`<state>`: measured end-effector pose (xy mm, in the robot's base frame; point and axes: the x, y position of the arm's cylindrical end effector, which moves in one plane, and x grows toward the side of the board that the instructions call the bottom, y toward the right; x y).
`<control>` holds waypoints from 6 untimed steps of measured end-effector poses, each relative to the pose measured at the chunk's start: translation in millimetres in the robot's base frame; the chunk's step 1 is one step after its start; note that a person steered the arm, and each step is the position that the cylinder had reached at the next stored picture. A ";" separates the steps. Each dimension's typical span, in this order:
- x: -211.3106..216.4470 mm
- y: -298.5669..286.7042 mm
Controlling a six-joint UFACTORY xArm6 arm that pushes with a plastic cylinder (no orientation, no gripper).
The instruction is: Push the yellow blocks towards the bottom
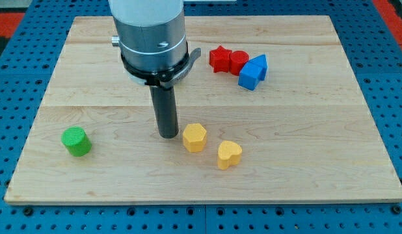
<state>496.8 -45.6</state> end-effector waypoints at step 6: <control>-158.1 -10.4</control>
